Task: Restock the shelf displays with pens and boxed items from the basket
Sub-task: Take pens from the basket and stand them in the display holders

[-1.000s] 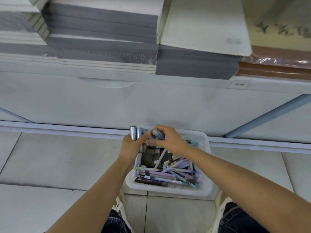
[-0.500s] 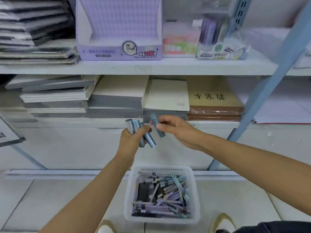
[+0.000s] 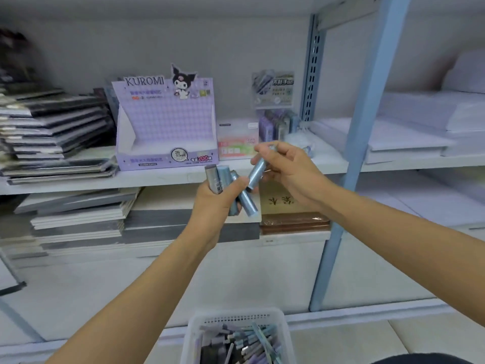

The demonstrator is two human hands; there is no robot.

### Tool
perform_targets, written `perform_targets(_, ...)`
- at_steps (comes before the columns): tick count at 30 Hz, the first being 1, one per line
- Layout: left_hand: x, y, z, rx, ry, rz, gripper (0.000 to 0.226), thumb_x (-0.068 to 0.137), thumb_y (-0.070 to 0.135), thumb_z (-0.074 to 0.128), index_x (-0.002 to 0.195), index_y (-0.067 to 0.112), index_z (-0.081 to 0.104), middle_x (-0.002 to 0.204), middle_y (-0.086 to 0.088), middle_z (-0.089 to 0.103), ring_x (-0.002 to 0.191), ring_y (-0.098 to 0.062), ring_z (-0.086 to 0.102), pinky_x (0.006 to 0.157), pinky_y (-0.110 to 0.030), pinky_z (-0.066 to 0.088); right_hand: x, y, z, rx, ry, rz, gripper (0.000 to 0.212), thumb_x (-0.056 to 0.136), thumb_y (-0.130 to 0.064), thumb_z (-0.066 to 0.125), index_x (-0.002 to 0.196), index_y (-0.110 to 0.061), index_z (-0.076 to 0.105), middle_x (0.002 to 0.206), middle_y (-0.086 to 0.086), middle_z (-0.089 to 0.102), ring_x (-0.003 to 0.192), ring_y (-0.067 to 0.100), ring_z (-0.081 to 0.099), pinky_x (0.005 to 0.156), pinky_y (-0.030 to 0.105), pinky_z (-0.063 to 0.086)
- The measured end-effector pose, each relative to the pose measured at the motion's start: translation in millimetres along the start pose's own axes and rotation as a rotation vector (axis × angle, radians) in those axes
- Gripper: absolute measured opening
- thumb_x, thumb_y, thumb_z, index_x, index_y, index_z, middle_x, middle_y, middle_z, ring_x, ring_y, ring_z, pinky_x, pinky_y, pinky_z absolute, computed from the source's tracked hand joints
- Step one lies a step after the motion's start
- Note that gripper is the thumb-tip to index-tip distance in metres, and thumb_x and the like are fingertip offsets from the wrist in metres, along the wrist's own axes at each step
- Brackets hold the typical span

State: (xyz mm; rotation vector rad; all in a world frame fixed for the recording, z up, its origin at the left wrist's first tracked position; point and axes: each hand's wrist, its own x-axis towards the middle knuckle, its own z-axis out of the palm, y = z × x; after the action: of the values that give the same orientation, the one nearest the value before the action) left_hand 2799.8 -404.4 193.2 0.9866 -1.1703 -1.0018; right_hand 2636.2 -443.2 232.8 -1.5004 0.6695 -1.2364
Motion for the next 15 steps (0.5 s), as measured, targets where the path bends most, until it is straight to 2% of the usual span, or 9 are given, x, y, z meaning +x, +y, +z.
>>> perform_targets(3,9.6,14.7,13.5,0.033,-0.014,0.053,0.02,0.086,0.025,0.071,0.096,0.009,0.066,0.083,-0.009,0.072,0.057,-0.004,0.057,0.051,-0.019,0.045,9.9,-19.5,-11.7,0.014,0.075,-0.029,0.017,0.091,-0.013,0.063,0.104,-0.003,0.06,0.084,0.006,0.067,0.075,0.016,0.064,0.074,0.027,0.056)
perform_targets(7,28.6,29.1,33.6,0.01,-0.016,0.089,0.012,0.086,0.024,0.072,0.088,0.016,0.064,0.073,0.0,0.072,0.06,-0.01,0.053,0.051,-0.02,0.044,21.3,-34.5,-32.3,0.066,0.139,0.013,0.014,0.088,-0.01,0.066,0.099,-0.001,0.062,0.088,0.009,0.07,0.08,0.019,0.069,0.077,0.026,0.058)
perform_targets(10,45.4,34.8,48.3,0.078,0.001,0.073,0.026,0.082,0.029,0.076,0.096,0.012,0.062,0.076,-0.002,0.064,0.063,-0.012,0.055,0.055,-0.024,0.047,30.7,-48.2,-46.4,-0.013,0.141,-0.016,0.01,0.089,-0.01,0.066,0.097,-0.004,0.065,0.088,0.008,0.07,0.08,0.02,0.069,0.076,0.027,0.058)
perform_targets(12,54.9,37.7,58.4,0.107,-0.006,0.106,0.023,0.082,0.028,0.076,0.091,0.013,0.061,0.075,-0.005,0.062,0.059,-0.012,0.055,0.053,-0.023,0.049,38.0,-54.7,-53.2,-0.063,0.145,-0.045,0.01,0.089,-0.011,0.067,0.098,-0.006,0.066,0.087,0.007,0.071,0.079,0.019,0.07,0.075,0.027,0.057)
perform_targets(15,69.6,41.8,69.7,0.103,-0.004,0.141,0.018,0.081,0.026,0.077,0.085,0.014,0.064,0.072,-0.004,0.069,0.056,-0.008,0.064,0.051,-0.018,0.052,54.1,-61.8,-65.5,-0.112,0.199,-0.081,0.012,0.09,-0.01,0.065,0.101,-0.006,0.066,0.088,0.005,0.07,0.081,0.017,0.07,0.075,0.026,0.058)
